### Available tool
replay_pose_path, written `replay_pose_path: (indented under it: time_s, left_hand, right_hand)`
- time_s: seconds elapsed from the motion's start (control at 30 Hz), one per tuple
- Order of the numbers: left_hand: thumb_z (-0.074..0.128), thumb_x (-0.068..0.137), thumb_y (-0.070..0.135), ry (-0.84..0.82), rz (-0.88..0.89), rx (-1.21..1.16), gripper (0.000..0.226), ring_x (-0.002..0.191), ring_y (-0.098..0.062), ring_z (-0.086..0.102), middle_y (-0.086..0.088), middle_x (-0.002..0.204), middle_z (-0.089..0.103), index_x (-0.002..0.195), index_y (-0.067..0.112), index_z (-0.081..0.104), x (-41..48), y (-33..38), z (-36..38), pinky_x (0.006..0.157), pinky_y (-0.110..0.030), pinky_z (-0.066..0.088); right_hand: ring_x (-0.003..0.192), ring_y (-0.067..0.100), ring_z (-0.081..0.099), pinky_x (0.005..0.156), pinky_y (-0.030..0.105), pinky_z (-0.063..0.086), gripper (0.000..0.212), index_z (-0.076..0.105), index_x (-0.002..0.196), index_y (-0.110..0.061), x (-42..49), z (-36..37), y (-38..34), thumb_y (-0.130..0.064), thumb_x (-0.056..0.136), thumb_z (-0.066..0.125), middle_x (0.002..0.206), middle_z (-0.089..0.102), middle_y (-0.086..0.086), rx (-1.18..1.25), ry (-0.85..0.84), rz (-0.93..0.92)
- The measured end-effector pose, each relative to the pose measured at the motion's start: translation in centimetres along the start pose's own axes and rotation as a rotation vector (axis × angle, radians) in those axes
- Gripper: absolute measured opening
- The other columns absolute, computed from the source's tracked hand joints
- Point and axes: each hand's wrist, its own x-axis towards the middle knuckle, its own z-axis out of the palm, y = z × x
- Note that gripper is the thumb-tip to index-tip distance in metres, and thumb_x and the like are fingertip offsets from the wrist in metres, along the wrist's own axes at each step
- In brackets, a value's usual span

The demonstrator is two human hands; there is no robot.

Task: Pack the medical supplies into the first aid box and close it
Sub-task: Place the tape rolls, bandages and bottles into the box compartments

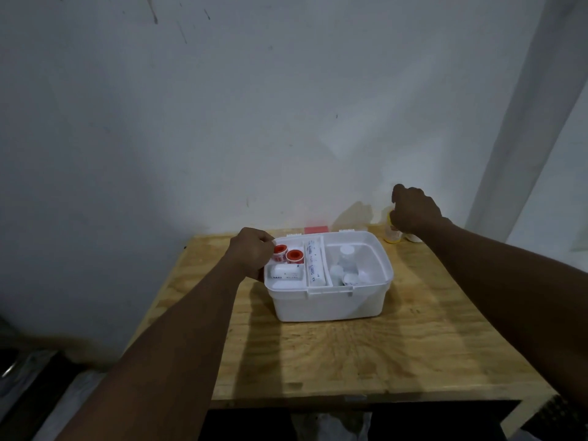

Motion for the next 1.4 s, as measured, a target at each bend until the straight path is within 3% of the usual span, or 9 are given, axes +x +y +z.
replay_pose_path:
  time_s: [0.1,0.2,0.33,0.47,0.63,0.83,0.97,1.23,1.4]
  left_hand:
    - [0.056,0.1,0.015,-0.002,-0.006,0.013,0.022,0.082,-0.031,0.068,-0.013,0.116,0.066,0.117,0.009,0.069,-0.1,0.2,0.2,0.054,-0.039,0.062]
    - [0.056,0.101,0.014,0.001,-0.012,0.026,0.024,0.08,-0.031,0.068,-0.014,0.117,0.066,0.12,0.009,0.068,-0.2,0.3,0.2,0.051,-0.036,0.06]
    - [0.056,0.101,0.014,0.006,-0.015,0.022,0.021,0.086,-0.036,0.07,-0.015,0.113,0.067,0.116,0.01,0.07,-0.2,0.4,0.1,0.06,-0.043,0.063]
    - [0.056,0.101,0.015,0.019,-0.014,0.023,0.022,0.083,-0.033,0.069,-0.014,0.112,0.067,0.117,0.01,0.07,-0.3,0.4,0.2,0.055,-0.039,0.061]
    - [0.056,0.101,0.016,0.022,-0.006,0.022,0.023,0.088,-0.035,0.069,-0.013,0.112,0.067,0.119,0.01,0.069,-0.5,0.3,0.3,0.062,-0.042,0.063]
    - [0.056,0.101,0.016,0.021,0.007,-0.001,0.016,0.088,-0.036,0.07,-0.013,0.107,0.068,0.108,0.013,0.07,-0.4,0.1,0.2,0.058,-0.04,0.062]
    - [0.056,0.1,0.015,0.023,0.014,0.004,0.018,0.087,-0.035,0.07,-0.012,0.107,0.067,0.109,0.013,0.071,-0.3,0.1,0.3,0.065,-0.045,0.064]
    - [0.056,0.1,0.016,0.022,0.01,0.007,0.02,0.079,-0.03,0.069,-0.012,0.11,0.069,0.112,0.012,0.072,0.1,-0.1,0.3,0.052,-0.035,0.059]
    - [0.056,0.101,0.017,0.012,0.004,0.011,0.022,0.087,-0.034,0.07,-0.013,0.111,0.068,0.116,0.011,0.071,0.0,0.0,0.3,0.06,-0.041,0.062]
  right_hand:
    - [0.1,0.04,0.06,0.081,0.041,0.05,0.026,0.052,0.111,-0.006,-0.6,-0.7,-0.1,-0.014,0.087,0.059,0.113,0.059,0.02,-0.011,0.032,-0.062]
    - [0.102,0.04,0.06,0.083,0.041,0.048,0.025,0.057,0.109,-0.009,-1.2,-3.3,-0.9,-0.023,0.089,0.059,0.112,0.061,0.02,0.072,0.194,-0.137]
    - [0.095,0.032,0.063,0.078,0.036,0.048,0.024,0.066,0.106,-0.009,-3.2,-8.8,-3.3,-0.024,0.087,0.063,0.104,0.068,0.014,0.236,0.368,-0.352]
    - [0.08,0.016,0.057,0.073,0.024,0.041,0.02,0.07,0.101,-0.011,-6.2,-10.7,-5.0,-0.024,0.086,0.067,0.089,0.062,0.0,0.243,0.244,-0.488]
    - [0.082,0.017,0.057,0.074,0.028,0.046,0.019,0.068,0.101,-0.015,-8.4,-8.0,-4.6,-0.025,0.085,0.069,0.086,0.058,-0.004,0.174,0.092,-0.517]
    - [0.087,0.018,0.057,0.075,0.03,0.047,0.019,0.067,0.104,-0.015,-9.9,-5.5,-4.5,-0.024,0.087,0.067,0.09,0.056,-0.005,0.118,-0.076,-0.519]
    - [0.08,0.015,0.056,0.068,0.023,0.044,0.017,0.067,0.101,-0.017,-10.4,-4.4,-4.2,-0.023,0.086,0.069,0.083,0.052,-0.009,0.08,-0.189,-0.505]
    - [0.077,0.013,0.058,0.065,0.024,0.045,0.011,0.069,0.092,-0.019,-9.9,-4.7,-3.7,-0.023,0.082,0.071,0.078,0.056,-0.012,0.074,-0.31,-0.496]
    - [0.08,0.01,0.06,0.066,0.022,0.047,0.017,0.073,0.097,-0.017,-9.6,-5.4,-3.9,-0.03,0.085,0.071,0.081,0.06,-0.012,0.06,-0.373,-0.476]
